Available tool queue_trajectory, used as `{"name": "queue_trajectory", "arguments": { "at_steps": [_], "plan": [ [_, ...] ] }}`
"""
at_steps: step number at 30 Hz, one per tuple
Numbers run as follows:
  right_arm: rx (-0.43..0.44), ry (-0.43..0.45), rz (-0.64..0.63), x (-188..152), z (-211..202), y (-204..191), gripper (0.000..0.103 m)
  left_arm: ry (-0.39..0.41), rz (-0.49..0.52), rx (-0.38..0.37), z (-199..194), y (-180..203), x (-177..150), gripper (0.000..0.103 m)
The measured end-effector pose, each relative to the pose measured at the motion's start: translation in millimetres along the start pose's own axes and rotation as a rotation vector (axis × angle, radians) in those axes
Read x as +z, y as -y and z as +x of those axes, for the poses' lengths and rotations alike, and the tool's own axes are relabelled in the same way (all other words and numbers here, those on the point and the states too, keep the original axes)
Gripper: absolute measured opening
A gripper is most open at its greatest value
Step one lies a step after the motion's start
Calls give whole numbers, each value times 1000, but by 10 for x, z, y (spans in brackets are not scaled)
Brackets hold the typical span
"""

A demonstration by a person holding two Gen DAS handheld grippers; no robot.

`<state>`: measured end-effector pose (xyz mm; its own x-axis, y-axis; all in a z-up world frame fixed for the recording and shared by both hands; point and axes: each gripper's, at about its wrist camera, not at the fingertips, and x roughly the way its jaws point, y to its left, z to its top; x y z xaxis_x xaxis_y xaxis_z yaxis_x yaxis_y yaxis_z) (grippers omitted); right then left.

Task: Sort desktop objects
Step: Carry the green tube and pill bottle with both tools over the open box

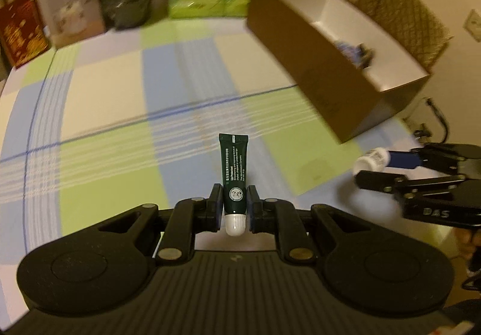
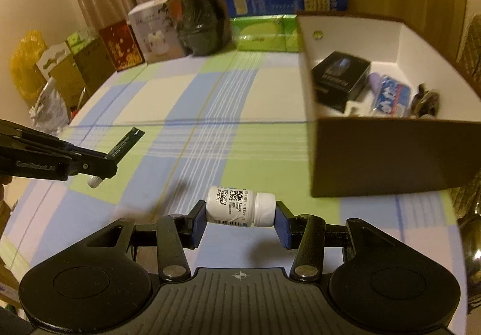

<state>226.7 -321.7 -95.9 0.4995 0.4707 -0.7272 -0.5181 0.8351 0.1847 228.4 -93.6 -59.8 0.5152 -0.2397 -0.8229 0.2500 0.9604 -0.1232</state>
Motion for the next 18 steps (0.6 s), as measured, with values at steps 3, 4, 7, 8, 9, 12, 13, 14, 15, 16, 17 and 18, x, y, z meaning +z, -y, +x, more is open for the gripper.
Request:
{"name": "queue_trajectory", "arguments": {
  "at_steps": [3, 4, 7, 8, 9, 12, 13, 14, 15, 16, 17, 18],
  "plan": [
    [-2, 32, 4, 40, -147, 94, 45, 24, 30, -27, -61, 188, 100, 12],
    [-3, 42, 5, 56, -189, 117, 45, 31, 40, -36, -69, 255, 139, 12],
    [-13, 84, 6, 132, -337, 237, 45, 49, 65, -62, -56, 433, 249, 12],
    [-17, 95, 5, 158, -377, 286, 45, 54, 72, -69, -43, 483, 285, 12],
    [-23, 106, 3, 197, -415, 339, 45, 58, 80, -75, -23, 540, 332, 12],
    [-47, 139, -7, 312, -506, 516, 45, 78, 104, -90, 41, 724, 481, 12],
    [-54, 146, -9, 346, -528, 579, 45, 86, 112, -95, 64, 791, 540, 12],
    [-62, 155, -12, 390, -544, 645, 45, 95, 119, -100, 82, 854, 595, 12],
    [-68, 161, -14, 424, -559, 707, 45, 103, 127, -106, 104, 909, 655, 12],
    [-74, 167, -18, 461, -569, 776, 45, 110, 134, -111, 128, 972, 726, 12],
    [-82, 174, -21, 510, -572, 841, 45, 116, 140, -113, 157, 1030, 786, 12],
    [-86, 180, -25, 546, -575, 904, 45, 122, 145, -116, 193, 1091, 856, 12]
  ]
}}
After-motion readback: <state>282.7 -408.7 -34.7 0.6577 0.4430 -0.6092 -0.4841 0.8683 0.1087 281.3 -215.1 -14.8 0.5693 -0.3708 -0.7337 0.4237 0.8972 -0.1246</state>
